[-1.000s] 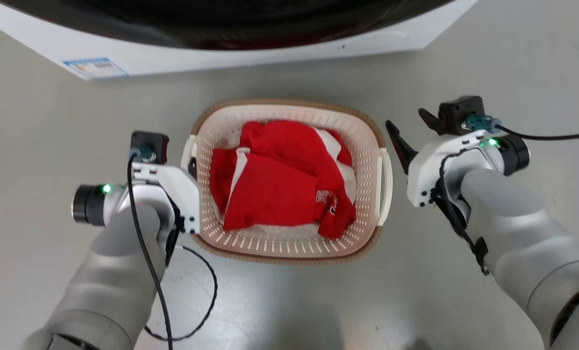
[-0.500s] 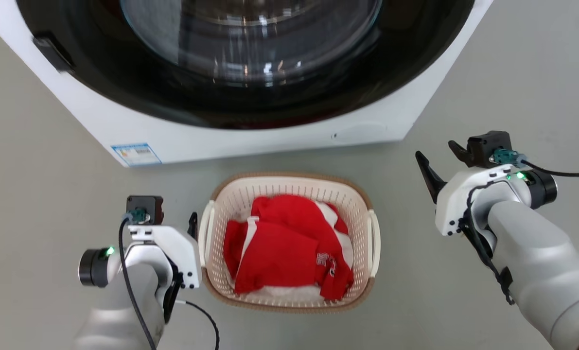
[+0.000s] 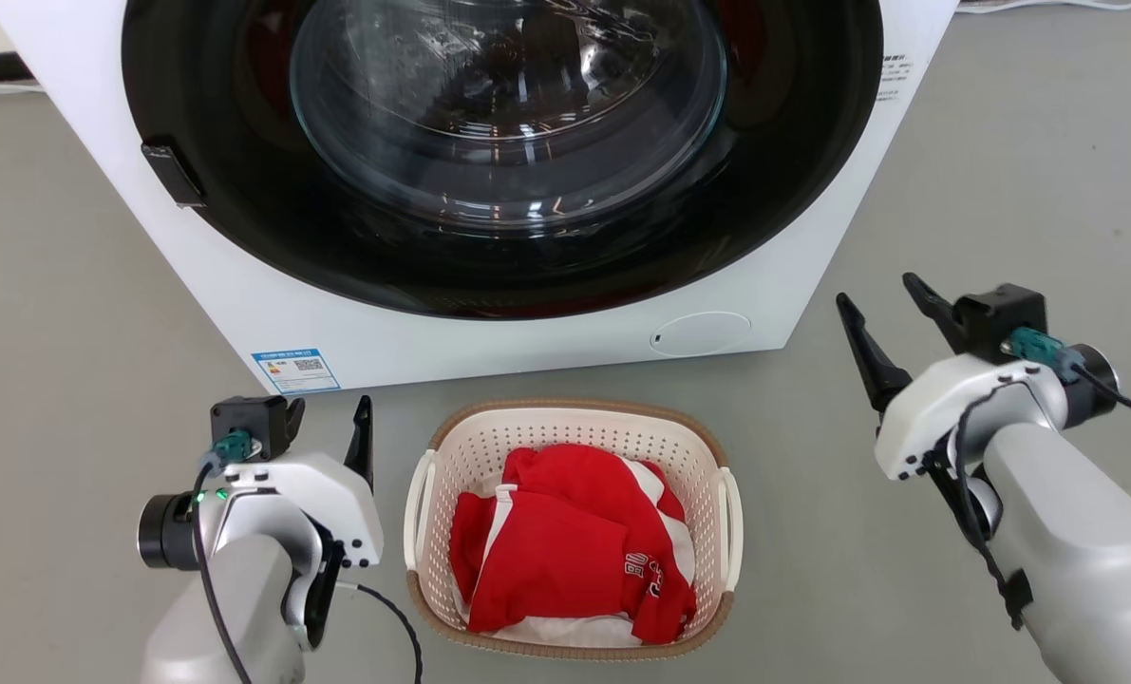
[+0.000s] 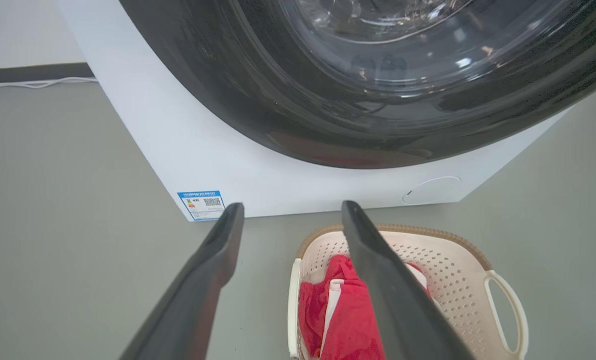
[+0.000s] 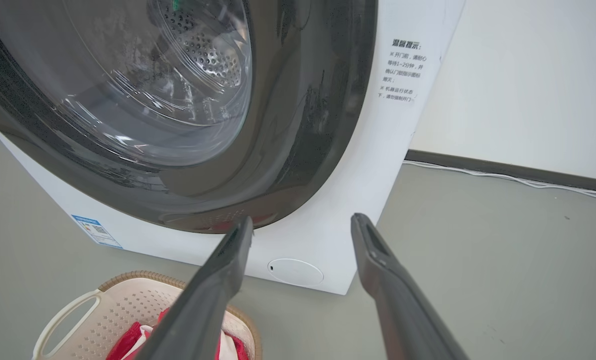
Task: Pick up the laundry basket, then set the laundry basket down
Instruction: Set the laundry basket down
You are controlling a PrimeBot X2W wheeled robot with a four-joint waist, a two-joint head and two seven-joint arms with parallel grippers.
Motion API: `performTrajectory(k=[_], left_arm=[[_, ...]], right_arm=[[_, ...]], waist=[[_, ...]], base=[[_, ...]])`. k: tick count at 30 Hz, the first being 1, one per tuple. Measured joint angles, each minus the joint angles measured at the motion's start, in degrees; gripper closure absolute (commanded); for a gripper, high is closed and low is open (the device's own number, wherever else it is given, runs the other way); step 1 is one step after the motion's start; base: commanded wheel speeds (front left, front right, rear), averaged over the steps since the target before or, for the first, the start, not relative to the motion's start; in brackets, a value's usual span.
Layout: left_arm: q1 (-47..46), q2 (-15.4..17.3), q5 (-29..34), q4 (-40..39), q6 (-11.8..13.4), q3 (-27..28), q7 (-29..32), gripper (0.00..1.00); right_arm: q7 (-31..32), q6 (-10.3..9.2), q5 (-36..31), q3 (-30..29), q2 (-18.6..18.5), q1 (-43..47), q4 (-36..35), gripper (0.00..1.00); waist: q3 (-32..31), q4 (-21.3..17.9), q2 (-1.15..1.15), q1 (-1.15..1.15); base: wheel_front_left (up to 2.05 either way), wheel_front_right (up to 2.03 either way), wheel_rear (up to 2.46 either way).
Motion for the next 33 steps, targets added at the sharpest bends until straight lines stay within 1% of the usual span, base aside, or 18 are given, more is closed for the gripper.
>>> performTrajectory(k=[4, 5, 7, 9, 13, 23, 29, 33], left_arm=[[4.1, 0.4, 2.1, -6.7, 1.4, 3.9, 0.0, 0.0], [5.3, 0.4, 2.3, -8.2, 1.5, 5.0, 0.0, 0.0], [7.6, 0.5, 3.7, -11.4, 2.0, 7.1, 0.0, 0.0], [10.1, 0.7, 4.8, -14.4, 2.0, 9.5, 0.0, 0.0], [15.3, 0.6, 6.6, -19.0, 2.0, 13.3, 0.0, 0.0], [25.8, -0.5, 11.4, -26.2, 1.8, 21.3, 0.0, 0.0], [31.5, -3.0, 13.1, -30.5, 0.3, 24.8, 0.0, 0.0], [34.0, -4.4, 15.1, -32.7, -0.4, 26.9, 0.0, 0.0]], right_arm=[[0.0, 0.0, -6.9, -8.7, 0.2, 5.3, -6.7, 0.0], [0.0, 0.0, -8.4, -10.5, 0.5, 6.7, -8.3, 0.0], [0.0, 0.0, -10.9, -13.4, 1.3, 9.8, -11.2, 0.0], [0.0, 0.04, -12.9, -16.1, 2.1, 12.9, -14.2, 0.0], [0.0, 0.05, -15.8, -20.9, 2.5, 18.6, -19.5, 0.0], [0.0, 0.05, -19.7, -26.4, 4.7, 29.5, -27.6, 0.0], [0.0, 0.05, -20.3, -29.7, 6.6, 36.6, -31.2, 0.0], [0.0, 0.05, -20.4, -31.6, 8.6, 40.6, -33.6, 0.0]], waist=[[-0.8, 0.2, 0.0, 0.0], [-1.1, 0.3, 0.0, 0.0], [-1.7, 0.5, 0.0, 0.0], [-2.5, 0.6, 0.0, 0.0], [-4.3, 1.0, 0.0, 0.0], [-9.0, 1.1, 0.0, 0.0], [-11.2, 1.3, 0.0, 0.0], [-11.8, 1.6, 0.0, 0.0]], base=[[0.0, 0.0, 0.0], [0.0, 0.0, 0.0], [0.0, 0.0, 0.0], [0.0, 0.0, 0.0], [0.0, 0.0, 0.0], [0.0, 0.0, 0.0], [0.0, 0.0, 0.0], [0.0, 0.0, 0.0]])
